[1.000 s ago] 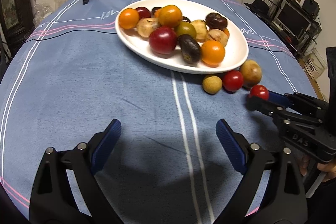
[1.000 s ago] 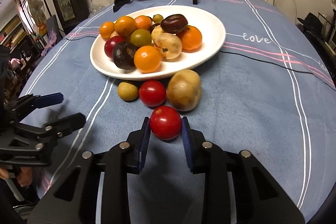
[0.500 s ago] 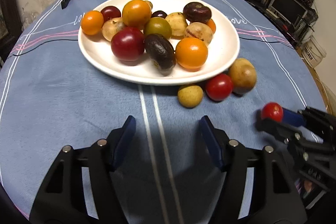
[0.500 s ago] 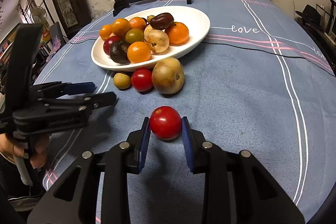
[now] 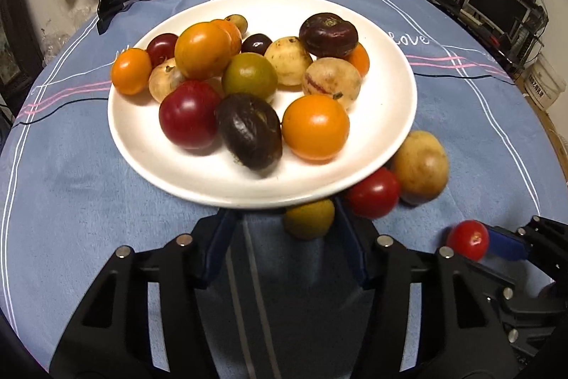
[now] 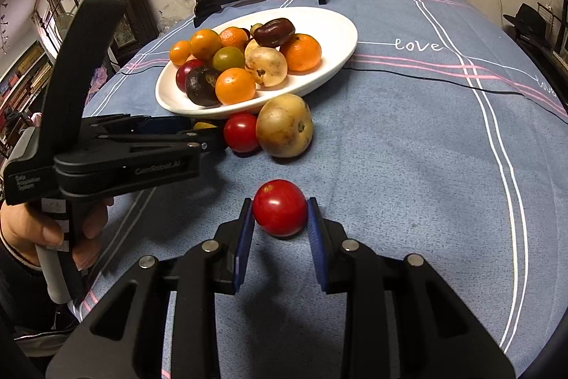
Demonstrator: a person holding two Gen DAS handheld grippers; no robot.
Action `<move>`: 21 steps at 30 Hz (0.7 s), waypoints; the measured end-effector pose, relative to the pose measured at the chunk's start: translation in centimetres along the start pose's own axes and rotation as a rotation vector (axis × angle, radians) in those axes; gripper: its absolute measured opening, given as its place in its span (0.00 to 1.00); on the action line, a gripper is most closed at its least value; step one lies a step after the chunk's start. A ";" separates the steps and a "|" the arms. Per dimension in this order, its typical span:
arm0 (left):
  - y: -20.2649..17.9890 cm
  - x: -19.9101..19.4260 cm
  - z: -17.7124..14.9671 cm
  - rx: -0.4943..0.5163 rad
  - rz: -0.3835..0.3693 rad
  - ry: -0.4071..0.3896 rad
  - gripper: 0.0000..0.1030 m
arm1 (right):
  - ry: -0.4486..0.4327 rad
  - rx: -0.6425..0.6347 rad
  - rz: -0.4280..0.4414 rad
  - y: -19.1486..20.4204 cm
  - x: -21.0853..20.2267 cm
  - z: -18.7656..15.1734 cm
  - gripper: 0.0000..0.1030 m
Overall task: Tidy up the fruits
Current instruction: 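Grasp a small yellow fruit with the left tool while the right tool grasps the red tomato, then carry the yellow fruit and red tomato onto the plate, opening both tools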
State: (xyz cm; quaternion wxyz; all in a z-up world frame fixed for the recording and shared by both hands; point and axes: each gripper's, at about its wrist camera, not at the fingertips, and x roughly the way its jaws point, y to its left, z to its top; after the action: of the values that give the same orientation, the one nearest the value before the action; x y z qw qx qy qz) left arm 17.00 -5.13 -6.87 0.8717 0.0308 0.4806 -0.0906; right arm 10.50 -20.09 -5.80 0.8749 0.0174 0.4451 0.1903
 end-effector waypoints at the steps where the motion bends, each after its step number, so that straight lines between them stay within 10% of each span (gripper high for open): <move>1: 0.0 -0.1 0.0 -0.003 0.010 -0.002 0.51 | -0.002 0.000 0.001 0.0 -0.1 0.0 0.29; 5: 0.8 -0.7 -0.3 -0.020 -0.020 0.002 0.26 | -0.009 -0.001 0.000 0.0 -0.4 0.1 0.29; 21: 2.9 -5.7 -2.1 -0.040 -0.080 -0.057 0.26 | -0.040 -0.033 0.010 1.5 -1.7 1.0 0.30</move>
State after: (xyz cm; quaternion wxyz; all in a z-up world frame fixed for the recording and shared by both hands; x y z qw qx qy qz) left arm 12.84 -1.29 -3.32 0.8812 -0.0085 0.4580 -0.1168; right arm 9.85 -19.16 -3.58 0.8828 0.0090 0.4243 0.2014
